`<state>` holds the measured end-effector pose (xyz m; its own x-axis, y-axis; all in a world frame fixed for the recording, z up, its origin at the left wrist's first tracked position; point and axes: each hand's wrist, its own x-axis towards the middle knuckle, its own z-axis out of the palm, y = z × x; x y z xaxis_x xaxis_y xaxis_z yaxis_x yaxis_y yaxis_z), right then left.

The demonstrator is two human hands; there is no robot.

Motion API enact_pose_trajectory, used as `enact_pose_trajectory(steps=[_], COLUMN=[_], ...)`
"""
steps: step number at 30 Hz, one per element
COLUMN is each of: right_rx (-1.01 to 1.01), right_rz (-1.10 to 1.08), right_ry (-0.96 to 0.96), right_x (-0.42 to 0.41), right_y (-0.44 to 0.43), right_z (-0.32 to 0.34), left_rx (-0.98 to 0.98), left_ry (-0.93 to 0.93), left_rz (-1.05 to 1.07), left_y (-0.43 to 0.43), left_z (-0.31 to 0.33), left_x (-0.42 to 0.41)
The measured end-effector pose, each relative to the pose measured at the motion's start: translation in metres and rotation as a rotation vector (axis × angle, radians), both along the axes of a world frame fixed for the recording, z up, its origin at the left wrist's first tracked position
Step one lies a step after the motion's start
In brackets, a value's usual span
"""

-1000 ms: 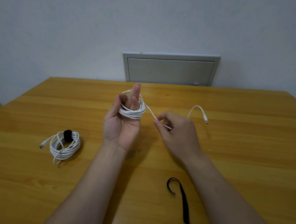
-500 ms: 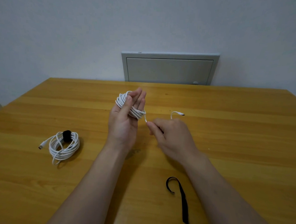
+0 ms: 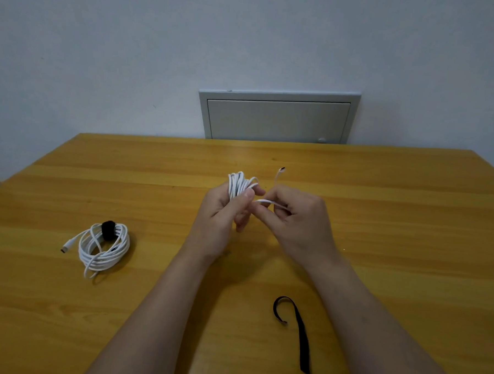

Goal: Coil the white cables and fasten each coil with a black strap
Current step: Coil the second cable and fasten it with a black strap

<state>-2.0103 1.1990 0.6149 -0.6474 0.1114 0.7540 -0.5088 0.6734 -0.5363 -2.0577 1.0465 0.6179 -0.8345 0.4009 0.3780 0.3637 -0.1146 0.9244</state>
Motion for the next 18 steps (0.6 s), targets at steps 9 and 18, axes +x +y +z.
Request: enact_pose_trajectory(steps=[9,18], right_rx=[-0.082,-0.418], right_rz=[-0.229,-0.181], right_ry=[0.016,-0.417], right_x=[-0.005,-0.010], right_y=[0.017,0.025], right_z=[-0.004,-0.011], left_rx=[0.114,0.408], left_ry=[-0.109,-0.569], left_rz=[0.024,-0.163], left_y=[-0.004,-0.006], left_z=[0.006,0.013], left_x=[-0.003,-0.007])
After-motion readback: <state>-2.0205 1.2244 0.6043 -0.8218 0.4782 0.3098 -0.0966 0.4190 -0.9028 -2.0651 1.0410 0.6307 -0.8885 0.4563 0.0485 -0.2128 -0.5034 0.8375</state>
